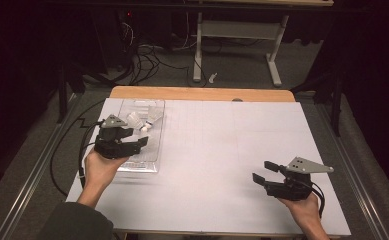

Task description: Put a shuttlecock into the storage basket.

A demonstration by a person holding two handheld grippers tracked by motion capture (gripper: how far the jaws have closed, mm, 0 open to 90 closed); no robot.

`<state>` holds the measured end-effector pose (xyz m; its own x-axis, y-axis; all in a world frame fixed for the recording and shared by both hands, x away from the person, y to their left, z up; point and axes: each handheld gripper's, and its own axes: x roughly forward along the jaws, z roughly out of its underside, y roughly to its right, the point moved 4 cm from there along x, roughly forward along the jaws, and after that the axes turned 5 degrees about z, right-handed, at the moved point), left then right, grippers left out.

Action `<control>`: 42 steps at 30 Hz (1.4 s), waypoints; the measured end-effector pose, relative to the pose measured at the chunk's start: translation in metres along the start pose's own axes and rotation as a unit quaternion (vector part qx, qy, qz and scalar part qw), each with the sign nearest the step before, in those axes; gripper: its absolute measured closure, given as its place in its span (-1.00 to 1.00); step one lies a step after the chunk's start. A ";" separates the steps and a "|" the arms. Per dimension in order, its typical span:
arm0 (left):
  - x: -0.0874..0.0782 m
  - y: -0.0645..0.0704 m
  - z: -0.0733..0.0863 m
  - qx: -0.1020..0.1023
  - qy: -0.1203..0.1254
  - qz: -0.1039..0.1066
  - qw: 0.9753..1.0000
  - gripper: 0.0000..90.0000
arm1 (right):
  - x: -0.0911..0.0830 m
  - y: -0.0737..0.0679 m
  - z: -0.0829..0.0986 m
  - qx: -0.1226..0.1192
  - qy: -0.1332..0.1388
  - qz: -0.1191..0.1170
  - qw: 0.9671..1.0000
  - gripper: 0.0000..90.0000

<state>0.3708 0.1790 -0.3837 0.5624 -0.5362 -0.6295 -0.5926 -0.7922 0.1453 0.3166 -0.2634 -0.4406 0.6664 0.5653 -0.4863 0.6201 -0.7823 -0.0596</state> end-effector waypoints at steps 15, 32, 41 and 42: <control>-0.003 0.008 0.009 -0.002 0.022 0.015 1.000 -0.17 | -0.002 0.003 0.008 0.008 0.003 0.009 1.000 -0.26; -0.008 0.012 0.019 -0.007 0.036 0.021 0.999 -0.19 | -0.002 0.004 0.013 0.013 0.002 0.010 1.000 -0.29; -0.012 0.012 0.027 -0.011 0.045 0.020 0.999 -0.19 | -0.001 0.004 0.014 0.015 0.002 0.011 1.000 -0.29; -0.012 0.012 0.028 -0.011 0.046 0.020 0.999 -0.19 | -0.001 0.004 0.014 0.015 0.002 0.011 1.000 -0.29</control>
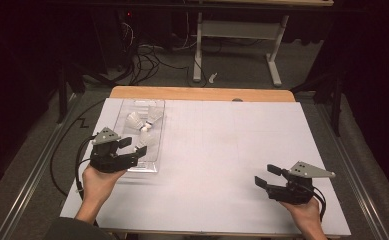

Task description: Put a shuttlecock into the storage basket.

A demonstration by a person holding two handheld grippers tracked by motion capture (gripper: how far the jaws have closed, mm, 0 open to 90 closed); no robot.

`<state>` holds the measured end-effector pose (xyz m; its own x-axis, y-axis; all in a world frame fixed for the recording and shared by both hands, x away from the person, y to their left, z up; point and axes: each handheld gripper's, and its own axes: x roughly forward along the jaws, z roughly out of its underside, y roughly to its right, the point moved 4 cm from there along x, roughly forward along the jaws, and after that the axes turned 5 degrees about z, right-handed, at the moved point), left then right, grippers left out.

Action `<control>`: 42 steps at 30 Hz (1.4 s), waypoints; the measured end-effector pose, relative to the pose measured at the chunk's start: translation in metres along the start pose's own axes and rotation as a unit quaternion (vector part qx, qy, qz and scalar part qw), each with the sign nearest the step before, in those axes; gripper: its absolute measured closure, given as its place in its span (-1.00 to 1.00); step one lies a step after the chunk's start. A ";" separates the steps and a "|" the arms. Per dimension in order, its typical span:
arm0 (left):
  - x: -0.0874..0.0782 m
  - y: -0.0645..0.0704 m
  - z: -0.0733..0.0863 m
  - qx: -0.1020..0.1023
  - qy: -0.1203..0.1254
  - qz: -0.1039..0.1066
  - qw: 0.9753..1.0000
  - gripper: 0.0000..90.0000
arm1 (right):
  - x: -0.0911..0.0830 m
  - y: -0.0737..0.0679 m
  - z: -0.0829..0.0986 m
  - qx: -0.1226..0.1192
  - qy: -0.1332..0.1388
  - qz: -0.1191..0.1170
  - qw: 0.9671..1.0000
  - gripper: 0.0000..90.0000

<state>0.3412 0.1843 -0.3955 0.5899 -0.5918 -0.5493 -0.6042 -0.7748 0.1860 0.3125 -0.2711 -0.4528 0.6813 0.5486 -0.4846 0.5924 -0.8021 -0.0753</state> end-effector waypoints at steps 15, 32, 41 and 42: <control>-0.004 0.002 0.011 -0.004 0.012 0.004 1.000 -0.21 | 0.000 0.000 0.001 0.003 0.000 0.000 1.000 -0.29; -0.011 0.003 0.027 -0.009 0.032 0.002 0.999 -0.24 | -0.001 0.002 0.003 0.008 0.004 0.002 1.000 -0.30; -0.013 0.004 0.034 -0.013 0.040 0.003 0.999 -0.25 | -0.001 0.002 0.003 0.009 0.005 0.003 1.000 -0.30; -0.013 0.004 0.034 -0.013 0.041 0.003 0.999 -0.25 | -0.001 0.002 0.003 0.009 0.005 0.003 1.000 -0.30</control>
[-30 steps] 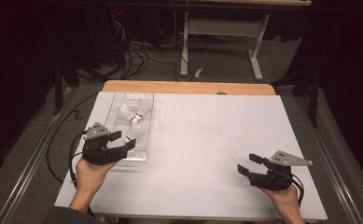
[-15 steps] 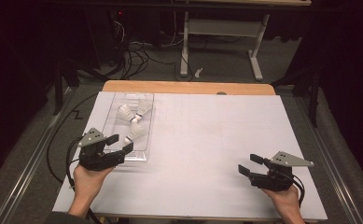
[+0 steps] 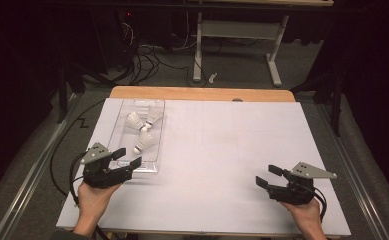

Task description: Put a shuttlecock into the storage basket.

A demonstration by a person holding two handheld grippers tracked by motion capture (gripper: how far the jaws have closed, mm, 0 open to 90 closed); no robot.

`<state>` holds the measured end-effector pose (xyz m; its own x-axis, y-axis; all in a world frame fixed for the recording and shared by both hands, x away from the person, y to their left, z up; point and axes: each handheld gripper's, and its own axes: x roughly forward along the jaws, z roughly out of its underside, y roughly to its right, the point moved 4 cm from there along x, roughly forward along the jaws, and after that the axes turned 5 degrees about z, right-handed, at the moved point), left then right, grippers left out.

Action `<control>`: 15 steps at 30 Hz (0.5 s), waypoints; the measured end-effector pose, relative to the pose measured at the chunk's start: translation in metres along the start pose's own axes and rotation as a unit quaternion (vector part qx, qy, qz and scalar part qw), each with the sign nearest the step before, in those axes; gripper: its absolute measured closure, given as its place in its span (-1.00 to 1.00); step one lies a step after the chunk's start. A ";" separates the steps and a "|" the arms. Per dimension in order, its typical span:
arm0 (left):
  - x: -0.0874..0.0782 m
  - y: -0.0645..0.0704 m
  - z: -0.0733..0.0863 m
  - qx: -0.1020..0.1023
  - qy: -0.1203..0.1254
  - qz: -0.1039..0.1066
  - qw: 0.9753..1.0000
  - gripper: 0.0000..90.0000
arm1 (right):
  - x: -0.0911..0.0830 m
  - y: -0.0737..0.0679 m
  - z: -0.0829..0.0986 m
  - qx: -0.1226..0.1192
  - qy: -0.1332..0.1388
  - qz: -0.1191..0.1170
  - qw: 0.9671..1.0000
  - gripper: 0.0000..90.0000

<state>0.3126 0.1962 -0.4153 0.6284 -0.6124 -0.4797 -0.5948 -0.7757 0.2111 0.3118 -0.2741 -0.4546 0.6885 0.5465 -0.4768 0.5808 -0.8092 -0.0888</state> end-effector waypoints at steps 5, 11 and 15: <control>0.001 0.001 0.004 -0.001 0.001 0.001 1.000 -0.25 | 0.000 0.000 0.000 0.000 0.000 0.000 1.000 -0.30; 0.000 0.002 0.008 -0.002 0.006 0.001 1.000 -0.26 | 0.000 0.000 0.000 0.000 0.000 0.001 1.000 -0.30; 0.000 0.002 0.010 -0.002 0.008 0.002 1.000 -0.26 | -0.001 0.000 0.000 0.002 0.002 0.001 1.000 -0.30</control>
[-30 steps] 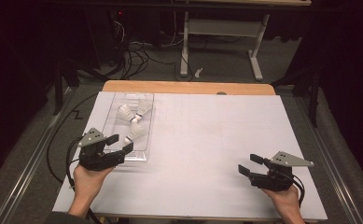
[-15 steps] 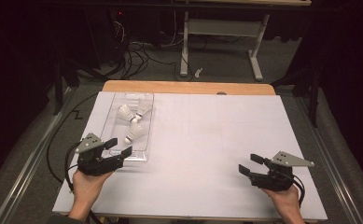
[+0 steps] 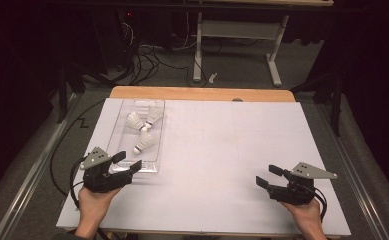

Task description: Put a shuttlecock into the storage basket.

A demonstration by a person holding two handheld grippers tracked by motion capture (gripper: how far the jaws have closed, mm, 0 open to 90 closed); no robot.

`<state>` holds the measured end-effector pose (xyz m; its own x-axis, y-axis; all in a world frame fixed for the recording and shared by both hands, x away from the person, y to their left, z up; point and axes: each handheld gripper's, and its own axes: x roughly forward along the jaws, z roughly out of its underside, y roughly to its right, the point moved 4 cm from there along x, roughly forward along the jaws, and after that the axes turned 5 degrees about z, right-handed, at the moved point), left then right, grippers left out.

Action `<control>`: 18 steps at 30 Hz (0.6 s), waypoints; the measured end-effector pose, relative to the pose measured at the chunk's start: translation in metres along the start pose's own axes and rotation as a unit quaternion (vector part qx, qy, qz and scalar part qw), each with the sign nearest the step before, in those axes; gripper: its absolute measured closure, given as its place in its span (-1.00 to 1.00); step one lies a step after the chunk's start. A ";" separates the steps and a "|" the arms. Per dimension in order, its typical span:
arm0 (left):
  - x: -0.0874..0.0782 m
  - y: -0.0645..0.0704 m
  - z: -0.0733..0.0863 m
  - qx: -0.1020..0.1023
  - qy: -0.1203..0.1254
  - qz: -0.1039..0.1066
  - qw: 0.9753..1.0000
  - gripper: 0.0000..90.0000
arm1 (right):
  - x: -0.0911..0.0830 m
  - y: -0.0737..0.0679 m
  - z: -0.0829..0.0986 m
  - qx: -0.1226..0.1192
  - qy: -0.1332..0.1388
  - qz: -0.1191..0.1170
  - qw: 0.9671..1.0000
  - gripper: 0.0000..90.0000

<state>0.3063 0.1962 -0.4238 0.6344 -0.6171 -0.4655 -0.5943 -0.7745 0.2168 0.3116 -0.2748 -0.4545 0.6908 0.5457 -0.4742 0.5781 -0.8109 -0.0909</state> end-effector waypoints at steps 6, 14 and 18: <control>0.000 0.000 0.004 -0.004 0.003 0.000 1.000 -0.27 | 0.000 0.000 0.000 0.000 -0.001 0.000 1.000 -0.30; -0.001 0.000 0.006 -0.002 0.008 -0.002 1.000 -0.27 | 0.000 0.000 0.000 0.002 0.001 0.001 1.000 -0.30; -0.001 0.000 0.008 -0.002 0.010 -0.001 1.000 -0.27 | 0.000 0.000 0.000 0.002 0.001 0.001 1.000 -0.30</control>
<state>0.3016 0.1981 -0.4303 0.6463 -0.6176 -0.4482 -0.5901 -0.7769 0.2197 0.3113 -0.2753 -0.4547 0.6924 0.5449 -0.4729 0.5755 -0.8125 -0.0936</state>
